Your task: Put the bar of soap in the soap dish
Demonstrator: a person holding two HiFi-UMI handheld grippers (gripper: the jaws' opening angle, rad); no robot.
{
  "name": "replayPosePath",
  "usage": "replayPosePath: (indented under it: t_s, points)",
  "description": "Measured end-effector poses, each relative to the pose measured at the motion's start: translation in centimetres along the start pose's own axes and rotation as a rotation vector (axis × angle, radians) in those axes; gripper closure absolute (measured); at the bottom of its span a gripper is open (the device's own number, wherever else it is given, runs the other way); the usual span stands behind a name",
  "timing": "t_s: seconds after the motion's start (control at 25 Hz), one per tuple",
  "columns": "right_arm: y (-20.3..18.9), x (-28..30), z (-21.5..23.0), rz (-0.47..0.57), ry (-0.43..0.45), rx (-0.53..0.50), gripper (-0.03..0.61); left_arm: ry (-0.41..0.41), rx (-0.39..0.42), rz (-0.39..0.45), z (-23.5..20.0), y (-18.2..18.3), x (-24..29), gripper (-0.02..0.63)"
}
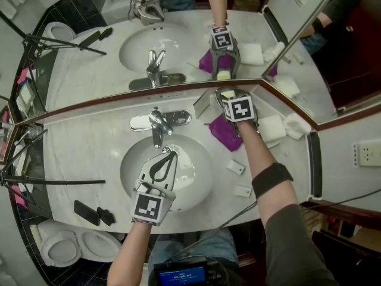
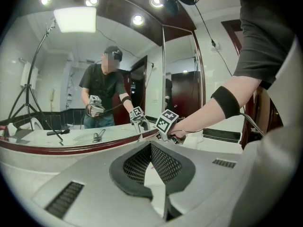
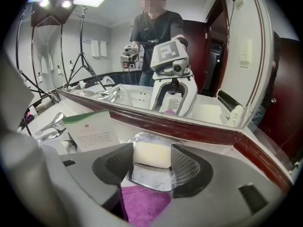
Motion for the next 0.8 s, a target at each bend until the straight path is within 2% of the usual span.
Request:
replayPosePath:
  t_s: [0.28,0.48,0.68,0.8]
  points:
    - [0.6,-3.2,-1.1,0.055,0.052,-0.145,0.316,-0.017,0.010,-0.001,0.8,0.5,-0.4,0.614]
    - [1.3,-8.2,-3.6,0.104,0.111,-0.244,0.316,-0.026,0.014,-0.009,1.3,1.3,-1.2,0.614]
    - [0.0,-13.2,-6.1,0.133,0.152,-0.425,0.316,-0.035,0.034,-0.013,1.7,2.0,-2.6,0.614]
    - [-2.0,-15.6,-7.6,0.134,0.174,-0.482,0.316,-0.059,0.075,0.000,2.0,2.1,-3.3,0.614]
Point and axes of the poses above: the fingertips, and each gripper's own axes: x forward along the fingers, z to its right, y out of its top, the point moved 6 cm from there along -x, backward along the fingers, and after that the axes turned 2 degrees about -y, right-handed, at the moved point
